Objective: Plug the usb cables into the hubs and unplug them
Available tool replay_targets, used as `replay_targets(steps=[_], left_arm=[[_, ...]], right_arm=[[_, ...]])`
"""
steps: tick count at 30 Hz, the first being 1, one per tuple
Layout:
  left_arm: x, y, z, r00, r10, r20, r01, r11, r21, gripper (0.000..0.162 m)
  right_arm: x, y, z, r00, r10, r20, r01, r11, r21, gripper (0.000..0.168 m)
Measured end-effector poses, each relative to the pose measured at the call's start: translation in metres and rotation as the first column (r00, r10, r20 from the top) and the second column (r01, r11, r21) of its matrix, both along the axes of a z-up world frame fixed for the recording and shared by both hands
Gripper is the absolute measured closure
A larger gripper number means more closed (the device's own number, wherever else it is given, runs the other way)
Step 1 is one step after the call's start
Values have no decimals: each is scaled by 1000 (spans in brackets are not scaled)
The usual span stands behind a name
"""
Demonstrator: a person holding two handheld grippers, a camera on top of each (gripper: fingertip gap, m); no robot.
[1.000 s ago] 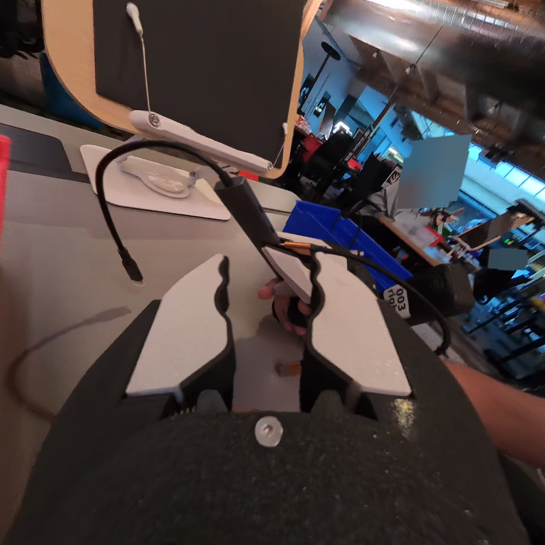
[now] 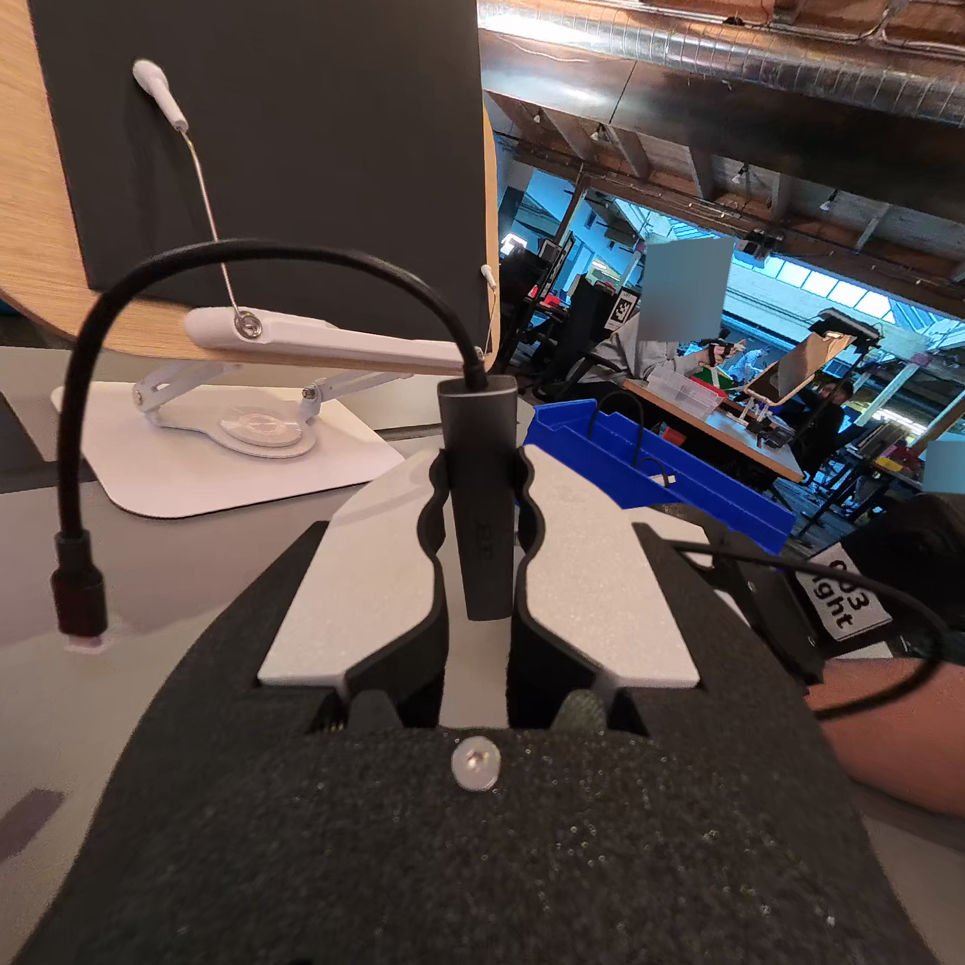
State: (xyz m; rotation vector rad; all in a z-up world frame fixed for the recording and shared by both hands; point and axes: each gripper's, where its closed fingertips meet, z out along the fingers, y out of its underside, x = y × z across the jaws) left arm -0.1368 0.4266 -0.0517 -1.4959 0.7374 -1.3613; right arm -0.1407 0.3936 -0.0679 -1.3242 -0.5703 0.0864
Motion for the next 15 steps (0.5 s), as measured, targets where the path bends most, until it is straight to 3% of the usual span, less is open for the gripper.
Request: replay_targets(steps=[15], left_arm=[[-8, -2, -1, 1000, 25, -9, -24, 999, 36, 138]], right_arm=[[-7, -1, -7, 998, 60, -19, -61, 996, -66, 164]])
